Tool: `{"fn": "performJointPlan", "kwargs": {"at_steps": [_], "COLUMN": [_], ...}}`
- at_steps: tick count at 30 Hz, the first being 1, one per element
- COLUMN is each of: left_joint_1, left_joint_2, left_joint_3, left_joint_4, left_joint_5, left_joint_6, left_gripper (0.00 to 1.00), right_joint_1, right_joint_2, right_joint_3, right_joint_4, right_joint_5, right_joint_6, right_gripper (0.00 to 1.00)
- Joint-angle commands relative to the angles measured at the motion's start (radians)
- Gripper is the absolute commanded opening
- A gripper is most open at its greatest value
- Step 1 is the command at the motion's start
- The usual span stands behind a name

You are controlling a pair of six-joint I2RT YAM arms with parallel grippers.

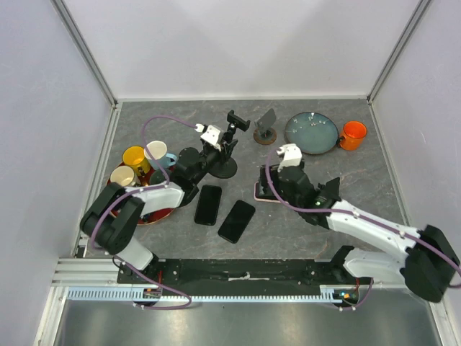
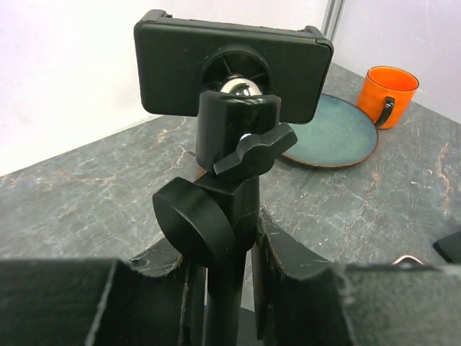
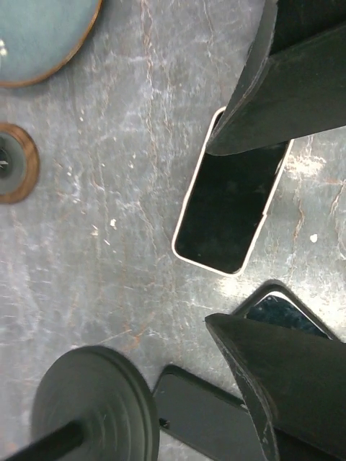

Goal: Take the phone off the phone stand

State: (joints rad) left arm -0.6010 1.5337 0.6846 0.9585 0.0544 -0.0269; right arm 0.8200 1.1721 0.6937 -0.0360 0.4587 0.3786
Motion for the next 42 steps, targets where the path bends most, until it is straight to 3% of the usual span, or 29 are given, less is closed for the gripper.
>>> {"fn": "performJointPlan", "kwargs": {"at_steps": [1, 7, 11, 14, 21, 31, 34, 42], "left_joint_1": [0.009, 0.015, 0.015, 0.015, 0.015, 0.015, 0.018, 0.052], "left_joint_2": [0.098, 0.235, 0.250, 0.247, 0.247, 0.240, 0.241, 0.235], "left_joint_3": [0.108, 0.115, 0.095, 0.086, 0.066, 0.049, 0.050, 0.038], "left_joint_4": [0.262, 0.423, 0.467, 0.474, 0.500, 0.505, 0.505, 0.508], "left_joint_5": [0.065, 0.146, 0.209, 0.248, 0.314, 0.372, 0.372, 0.366], "left_joint_6": [-0.071, -0.120, -0.134, -0.136, -0.160, -0.148, -0.148, -0.169], "left_gripper": [0.02, 0.02, 0.02, 0.02, 0.02, 0.02, 0.02, 0.02], "right_joint_1": [-0.033, -0.117, -0.214, -0.254, -0.254, -0.285, -0.286, -0.318], "right_joint_2": [-0.129, -0.198, -0.119, -0.039, 0.129, 0.285, 0.300, 0.225], "right_joint_3": [-0.091, -0.158, -0.123, -0.079, 0.042, 0.165, 0.173, 0.138], "right_joint_4": [0.128, 0.333, 0.441, 0.554, 0.654, 0.660, 0.653, 0.564], "right_joint_5": [0.002, -0.175, -0.409, -0.497, -0.511, -0.543, -0.568, -0.639], "right_joint_6": [0.019, 0.083, 0.108, 0.117, 0.077, 0.025, 0.002, -0.098], "right_gripper": [0.98, 0.98, 0.97, 0.95, 0.95, 0.90, 0.82, 0.75]}}
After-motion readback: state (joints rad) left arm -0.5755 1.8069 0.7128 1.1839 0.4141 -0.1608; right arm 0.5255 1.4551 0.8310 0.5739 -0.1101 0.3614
